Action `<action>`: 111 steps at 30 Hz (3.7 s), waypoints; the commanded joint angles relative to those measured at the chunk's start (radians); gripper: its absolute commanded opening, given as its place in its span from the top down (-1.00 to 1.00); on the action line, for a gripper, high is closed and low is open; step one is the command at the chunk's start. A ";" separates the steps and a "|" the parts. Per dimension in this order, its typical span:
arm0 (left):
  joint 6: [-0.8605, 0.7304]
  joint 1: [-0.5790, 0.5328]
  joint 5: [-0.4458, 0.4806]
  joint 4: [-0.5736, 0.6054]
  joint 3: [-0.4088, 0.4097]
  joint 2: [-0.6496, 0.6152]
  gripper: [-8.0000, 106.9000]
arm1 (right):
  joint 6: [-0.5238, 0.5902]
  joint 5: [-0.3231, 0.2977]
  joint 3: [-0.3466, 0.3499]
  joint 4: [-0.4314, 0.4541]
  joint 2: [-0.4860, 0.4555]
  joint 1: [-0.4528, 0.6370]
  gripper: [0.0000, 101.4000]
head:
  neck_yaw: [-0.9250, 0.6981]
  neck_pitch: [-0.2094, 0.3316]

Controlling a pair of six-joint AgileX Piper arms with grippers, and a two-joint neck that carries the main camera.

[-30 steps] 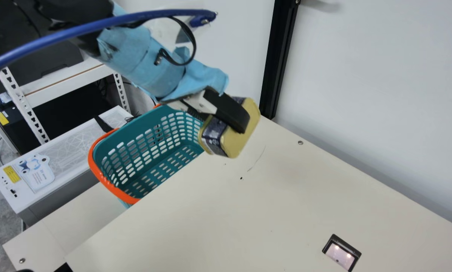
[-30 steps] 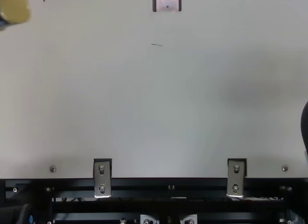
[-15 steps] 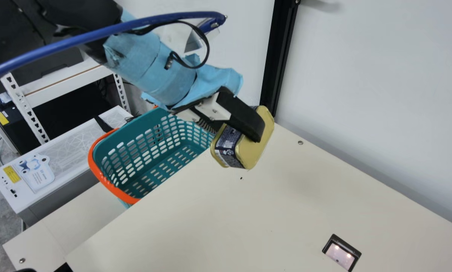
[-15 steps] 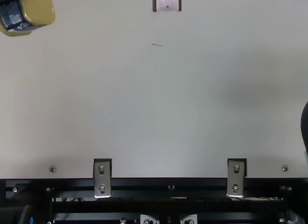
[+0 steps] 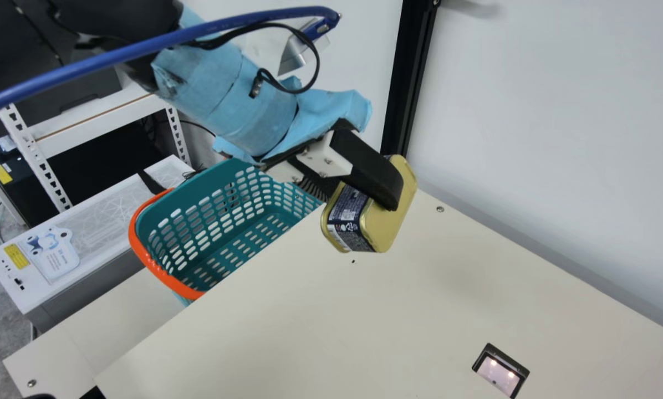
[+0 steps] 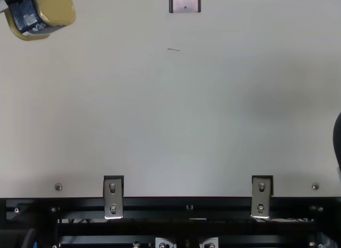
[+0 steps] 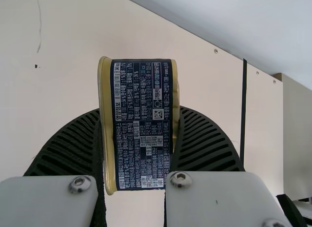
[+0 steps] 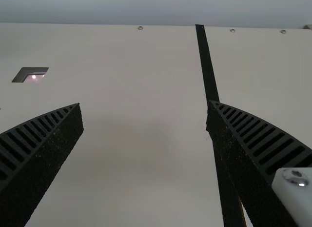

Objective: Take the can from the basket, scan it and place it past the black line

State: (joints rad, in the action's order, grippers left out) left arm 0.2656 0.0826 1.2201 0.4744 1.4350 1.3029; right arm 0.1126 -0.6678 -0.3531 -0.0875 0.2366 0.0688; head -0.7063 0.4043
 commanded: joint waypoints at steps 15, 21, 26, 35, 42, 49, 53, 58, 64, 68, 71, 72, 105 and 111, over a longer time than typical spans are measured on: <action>0.015 -0.007 0.000 0.002 0.012 -0.003 0.68 | 0.000 0.000 0.000 0.000 0.000 0.000 -1.00 | 0.304 0.032; 0.011 0.000 0.000 0.008 0.013 -0.002 0.68 | 0.000 0.000 0.000 0.000 0.000 0.000 -1.00 | 0.433 0.032; 0.006 0.006 0.000 0.016 0.013 -0.001 0.68 | 0.000 0.000 0.000 0.000 0.000 0.000 -1.00 | 0.533 0.032; 0.030 0.008 0.000 0.060 0.028 0.011 0.68 | 0.000 0.000 0.000 0.000 0.000 0.000 -1.00 | 0.533 0.032; 0.081 0.001 0.000 0.139 0.051 0.025 0.68 | 0.000 0.000 0.000 0.000 0.000 0.000 -1.00 | 0.533 0.032; 0.137 0.004 0.000 0.201 0.084 0.031 0.68 | 0.000 0.000 0.000 0.000 0.000 0.000 -1.00 | 0.533 0.032; 0.167 0.004 0.000 0.224 0.099 0.023 0.68 | 0.000 0.000 0.000 0.000 0.000 0.000 -1.00 | 0.533 0.032; 0.204 -0.006 0.000 0.240 0.111 0.008 0.68 | 0.000 0.000 0.000 0.000 0.000 0.000 -1.00 | 0.533 0.032; 0.248 -0.021 0.000 0.253 0.117 -0.012 0.68 | 0.000 0.000 0.000 0.000 0.000 0.000 -1.00 | 0.533 0.032; 0.278 -0.028 0.000 0.267 0.118 -0.025 0.68 | 0.000 0.000 0.000 0.000 0.000 0.000 -1.00 | 0.533 0.032; 0.301 -0.028 0.000 0.283 0.120 -0.034 0.68 | 0.000 0.000 0.000 0.000 0.000 0.000 -1.00 | 0.533 0.032; 0.309 -0.028 0.000 0.290 0.121 -0.037 0.68 | 0.000 0.000 0.000 0.000 0.000 0.000 -1.00 | 0.533 0.032; 0.370 -0.004 0.000 0.323 0.096 -0.064 0.68 | 0.000 0.000 0.000 0.000 0.000 0.000 -1.00 | 0.533 0.032; 0.297 -0.010 0.000 0.243 0.085 -0.069 0.68 | 0.000 0.000 0.000 0.000 0.000 0.000 -1.00 | 0.533 0.032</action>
State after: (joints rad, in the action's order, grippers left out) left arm 0.5839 0.0729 1.2192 0.7346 1.5237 1.2352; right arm 0.1126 -0.6678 -0.3531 -0.0875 0.2366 0.0688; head -0.1740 0.4043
